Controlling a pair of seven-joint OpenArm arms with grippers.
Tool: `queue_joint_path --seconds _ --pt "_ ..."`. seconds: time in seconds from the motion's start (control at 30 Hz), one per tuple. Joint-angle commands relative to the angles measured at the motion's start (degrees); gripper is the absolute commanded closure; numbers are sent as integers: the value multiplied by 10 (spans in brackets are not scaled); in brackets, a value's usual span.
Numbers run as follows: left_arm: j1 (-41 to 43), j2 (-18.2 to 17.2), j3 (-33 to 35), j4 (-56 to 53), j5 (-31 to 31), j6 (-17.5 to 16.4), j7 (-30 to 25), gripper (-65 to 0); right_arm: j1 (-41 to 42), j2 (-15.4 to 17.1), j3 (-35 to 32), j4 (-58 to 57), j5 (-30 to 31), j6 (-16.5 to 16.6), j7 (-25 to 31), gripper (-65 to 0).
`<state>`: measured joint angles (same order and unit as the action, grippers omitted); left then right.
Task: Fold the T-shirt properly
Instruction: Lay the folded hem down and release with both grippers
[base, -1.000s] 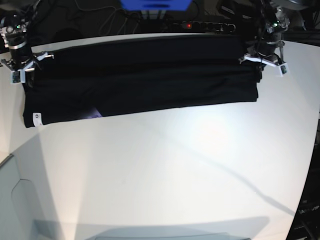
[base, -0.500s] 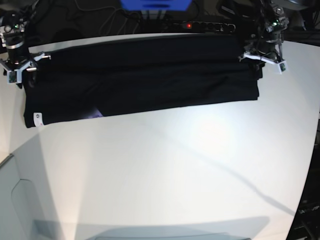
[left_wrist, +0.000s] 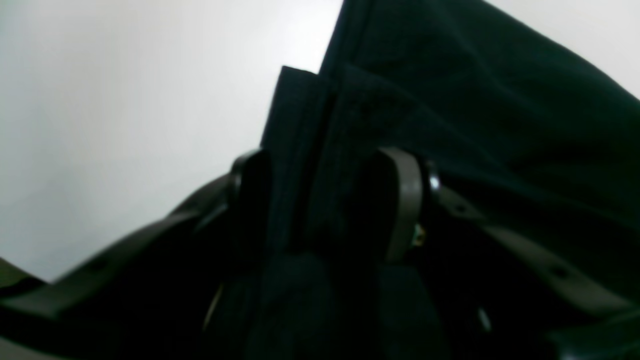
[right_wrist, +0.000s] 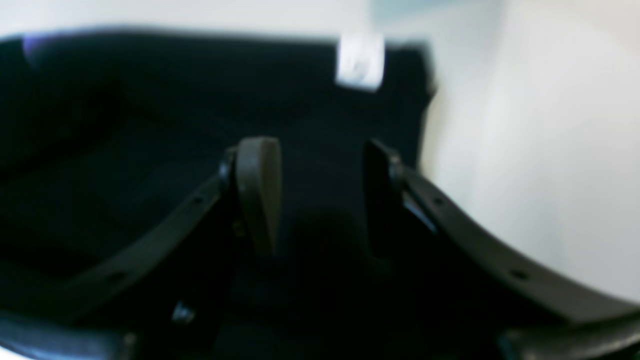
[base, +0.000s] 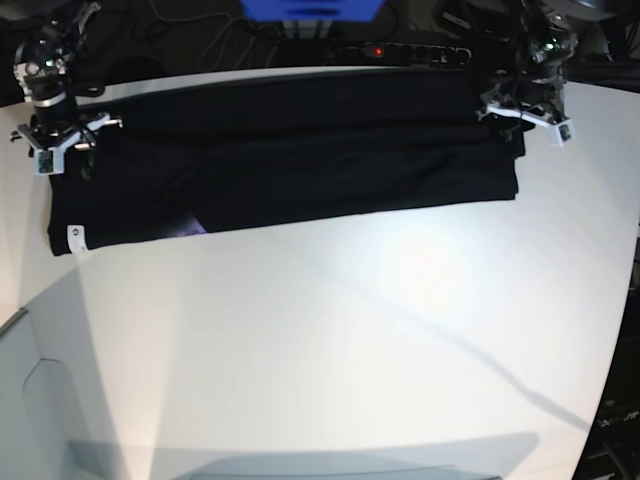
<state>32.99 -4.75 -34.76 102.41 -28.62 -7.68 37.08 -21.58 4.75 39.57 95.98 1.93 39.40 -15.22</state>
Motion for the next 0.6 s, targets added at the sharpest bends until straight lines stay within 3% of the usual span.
queue_joint_path --seconds 0.0,0.37,0.57 --pt "8 -4 -4 11 -3 1 -11 -317 13 9 1 -8 8 6 16 -275" --pt "12 -4 -5 12 -3 1 -11 -323 46 21 -1 -105 -38 6 21 -273" --pt "12 -4 -3 12 -3 1 -11 -492 55 21 -1 -106 -39 6 17 -273"
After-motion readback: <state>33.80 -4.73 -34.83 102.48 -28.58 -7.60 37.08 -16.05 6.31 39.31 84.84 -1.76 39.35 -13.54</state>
